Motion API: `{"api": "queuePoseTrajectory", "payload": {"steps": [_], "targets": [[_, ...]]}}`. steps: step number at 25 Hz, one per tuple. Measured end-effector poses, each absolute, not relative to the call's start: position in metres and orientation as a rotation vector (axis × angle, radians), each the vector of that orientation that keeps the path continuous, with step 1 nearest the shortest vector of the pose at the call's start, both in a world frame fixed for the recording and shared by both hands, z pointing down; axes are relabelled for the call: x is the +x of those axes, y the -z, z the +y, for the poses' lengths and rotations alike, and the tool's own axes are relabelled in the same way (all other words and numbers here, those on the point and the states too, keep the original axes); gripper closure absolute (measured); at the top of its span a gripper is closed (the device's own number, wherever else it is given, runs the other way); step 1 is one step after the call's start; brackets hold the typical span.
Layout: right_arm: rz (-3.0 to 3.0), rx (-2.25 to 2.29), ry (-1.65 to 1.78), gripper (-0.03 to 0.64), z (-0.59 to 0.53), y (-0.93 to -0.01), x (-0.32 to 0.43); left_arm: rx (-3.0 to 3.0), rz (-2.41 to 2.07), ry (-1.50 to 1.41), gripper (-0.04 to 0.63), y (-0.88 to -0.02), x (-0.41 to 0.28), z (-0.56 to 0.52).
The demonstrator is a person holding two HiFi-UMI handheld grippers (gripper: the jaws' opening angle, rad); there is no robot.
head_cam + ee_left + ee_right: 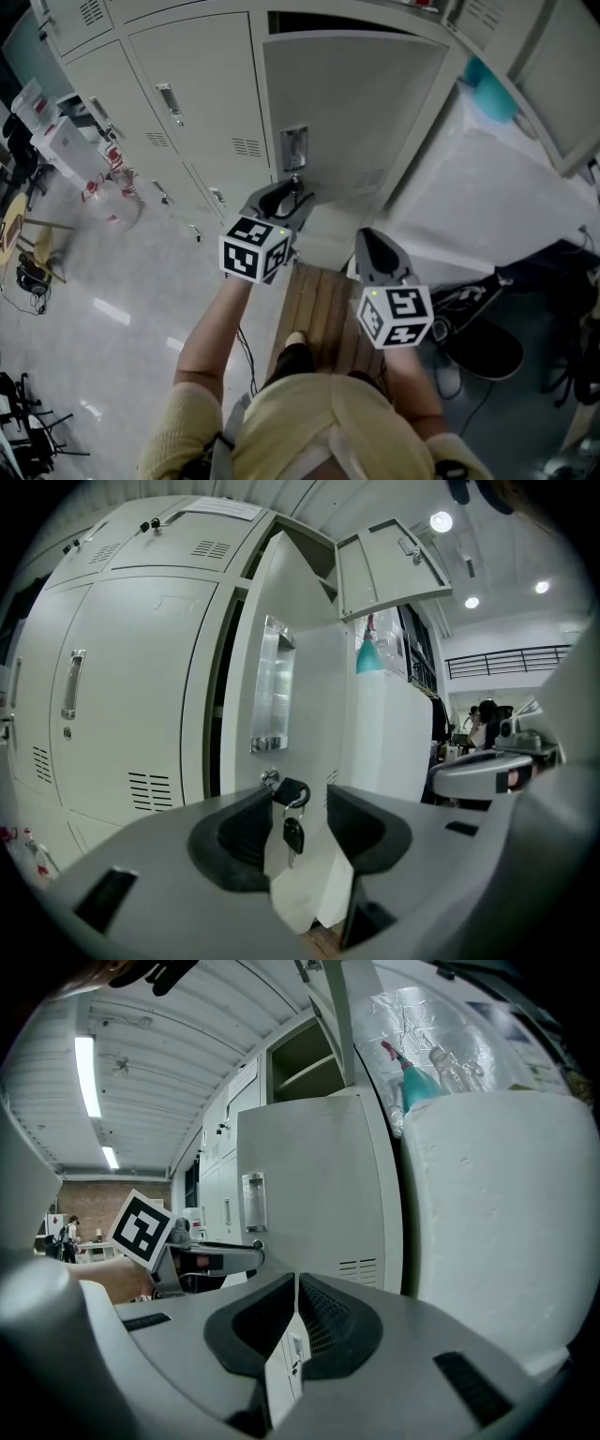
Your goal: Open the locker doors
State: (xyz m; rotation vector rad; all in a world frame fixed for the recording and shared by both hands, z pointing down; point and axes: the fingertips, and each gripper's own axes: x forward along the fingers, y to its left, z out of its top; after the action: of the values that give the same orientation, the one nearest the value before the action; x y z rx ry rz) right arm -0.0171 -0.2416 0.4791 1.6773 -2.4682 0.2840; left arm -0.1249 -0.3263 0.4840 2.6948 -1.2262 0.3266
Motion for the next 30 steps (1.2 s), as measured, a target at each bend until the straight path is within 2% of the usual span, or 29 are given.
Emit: {"api": "queuePoseTrajectory", "payload": {"steps": [24,30], "targets": [[-2.493,1.750,-0.263,0.623,-0.190,-0.464,0.020,2.677,-1.314,-0.326,0.426,-0.483,-0.081,-0.252],[-2.498,1.758,-0.254,0.623,-0.181,-0.463,0.029,2.663,-1.356,-0.311,0.405,-0.485,-0.065,-0.234]]}}
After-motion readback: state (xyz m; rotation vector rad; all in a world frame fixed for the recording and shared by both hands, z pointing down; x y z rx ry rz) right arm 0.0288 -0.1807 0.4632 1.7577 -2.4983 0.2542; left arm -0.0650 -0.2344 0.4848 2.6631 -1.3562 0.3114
